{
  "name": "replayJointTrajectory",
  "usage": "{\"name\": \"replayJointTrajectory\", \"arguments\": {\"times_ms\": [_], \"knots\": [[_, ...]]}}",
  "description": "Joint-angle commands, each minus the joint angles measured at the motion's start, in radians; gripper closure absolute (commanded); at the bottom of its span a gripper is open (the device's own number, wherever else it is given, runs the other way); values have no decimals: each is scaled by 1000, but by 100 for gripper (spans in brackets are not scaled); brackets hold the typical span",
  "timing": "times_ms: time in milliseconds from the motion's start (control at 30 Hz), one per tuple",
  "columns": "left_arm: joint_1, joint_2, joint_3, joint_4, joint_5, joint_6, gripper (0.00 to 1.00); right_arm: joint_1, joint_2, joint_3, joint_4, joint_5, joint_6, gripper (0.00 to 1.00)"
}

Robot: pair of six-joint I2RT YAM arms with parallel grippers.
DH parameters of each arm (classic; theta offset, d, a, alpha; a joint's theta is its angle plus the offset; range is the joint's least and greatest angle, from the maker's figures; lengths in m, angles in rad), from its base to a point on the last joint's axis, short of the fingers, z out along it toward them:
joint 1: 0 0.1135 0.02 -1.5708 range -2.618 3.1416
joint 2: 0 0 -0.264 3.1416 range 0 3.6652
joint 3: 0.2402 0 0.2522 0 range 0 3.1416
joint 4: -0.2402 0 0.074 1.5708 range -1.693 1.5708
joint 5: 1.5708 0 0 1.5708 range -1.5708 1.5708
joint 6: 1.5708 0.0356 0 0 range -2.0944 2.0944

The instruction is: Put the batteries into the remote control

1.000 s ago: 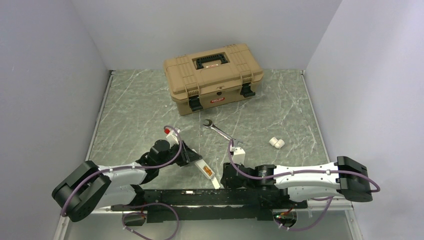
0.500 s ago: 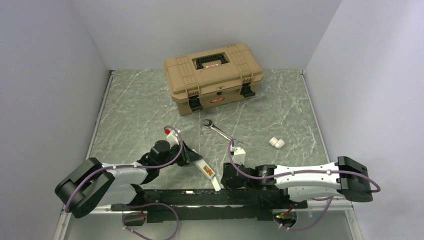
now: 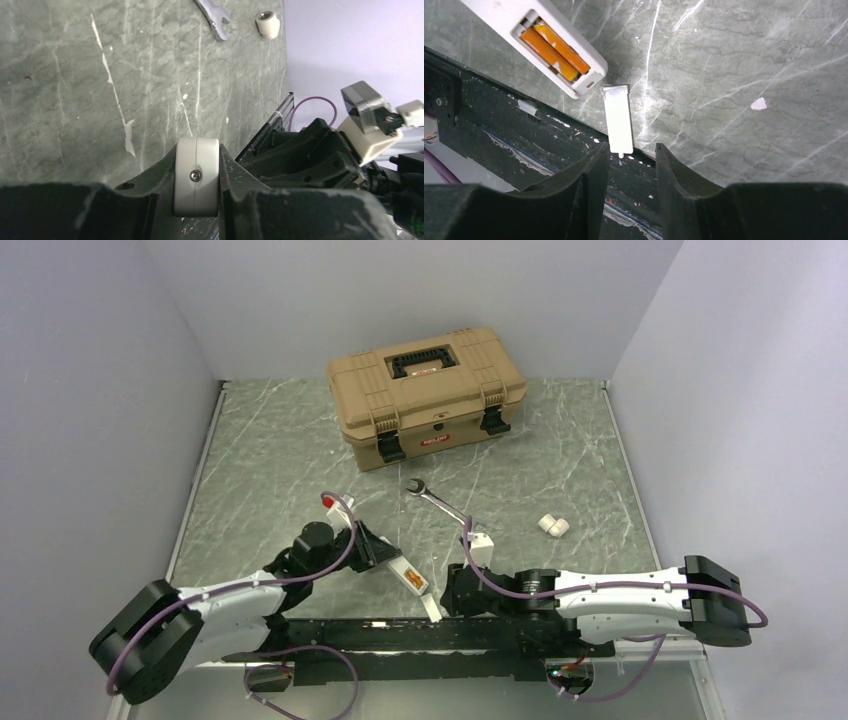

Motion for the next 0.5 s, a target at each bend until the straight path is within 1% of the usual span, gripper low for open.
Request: {"name": "replayJointTrajectory", "arguments": {"times_ms": [0,100,200,467], "knots": [[-4,-101,53,-74,-35,17,100,-2,-10,9,-1,27,11,58],[-4,-135,57,-105,-35,15,100,-2,-10,10,2,25,8,58],[-9,-134,45,-92,-27,7,100,-2,-11,9,1,27,9,58],[-51,-59,15,5,-41,-28,100,-2,-8,7,-1,26,13,58]]}}
